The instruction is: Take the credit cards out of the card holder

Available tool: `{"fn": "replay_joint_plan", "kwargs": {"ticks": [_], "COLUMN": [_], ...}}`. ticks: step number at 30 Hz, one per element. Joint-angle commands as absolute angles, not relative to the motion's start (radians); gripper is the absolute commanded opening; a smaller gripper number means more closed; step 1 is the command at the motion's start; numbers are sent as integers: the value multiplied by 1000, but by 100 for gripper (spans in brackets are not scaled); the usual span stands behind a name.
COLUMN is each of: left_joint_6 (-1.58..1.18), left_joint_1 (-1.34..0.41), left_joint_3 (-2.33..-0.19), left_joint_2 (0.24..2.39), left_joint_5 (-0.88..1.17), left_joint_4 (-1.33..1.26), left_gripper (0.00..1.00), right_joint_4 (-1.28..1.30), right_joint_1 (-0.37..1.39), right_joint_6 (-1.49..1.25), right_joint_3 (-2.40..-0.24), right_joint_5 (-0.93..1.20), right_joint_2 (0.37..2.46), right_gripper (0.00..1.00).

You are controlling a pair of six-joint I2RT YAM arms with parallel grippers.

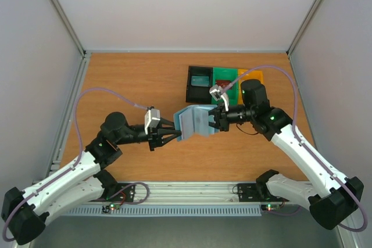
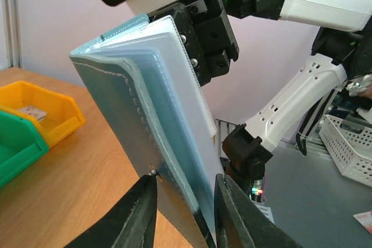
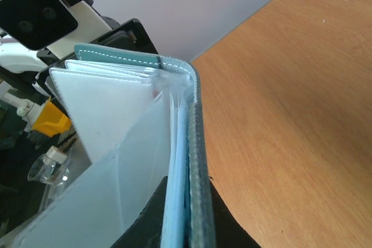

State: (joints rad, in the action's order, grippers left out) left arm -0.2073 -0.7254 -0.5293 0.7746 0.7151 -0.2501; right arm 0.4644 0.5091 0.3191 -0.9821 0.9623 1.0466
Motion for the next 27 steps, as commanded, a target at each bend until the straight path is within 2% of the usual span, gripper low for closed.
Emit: {"fn": "replay_joint_plan", "kwargs": {"ticks": [1, 8, 14, 16, 19, 23, 27], "left_joint_6": [-209, -188, -173, -170, -173, -179, -194], "left_joint_1": [-724, -725, -726, -728, -729, -731, -731], "left_joint_3": [-558, -565, -566, -565, -561, -557, -552], "left_joint_2": [767, 788, 806, 807, 806, 800, 796], "left_joint_5": [740, 661, 505, 483, 493, 547, 605], "left_joint_4": [-321, -286, -245, -233, -233, -241, -257], "left_gripper": [26, 23, 26, 31, 33, 28, 29], "right_joint_4": [471, 442, 431, 425, 398, 385, 384], "right_joint_1": [505, 506, 550, 561, 566, 566, 566], "right_joint_6": [342, 318, 322, 323, 315, 312, 312], "right_joint_3": [-991, -999, -998, -997, -989, -991, -991], "right_joint_5": [988, 1084, 1091, 1092, 1109, 1120, 1108], "right_joint_2": [1011, 1049, 1052, 1055, 1060, 1066, 1075], "right_gripper": [3, 4, 4, 4, 4, 5, 5]}}
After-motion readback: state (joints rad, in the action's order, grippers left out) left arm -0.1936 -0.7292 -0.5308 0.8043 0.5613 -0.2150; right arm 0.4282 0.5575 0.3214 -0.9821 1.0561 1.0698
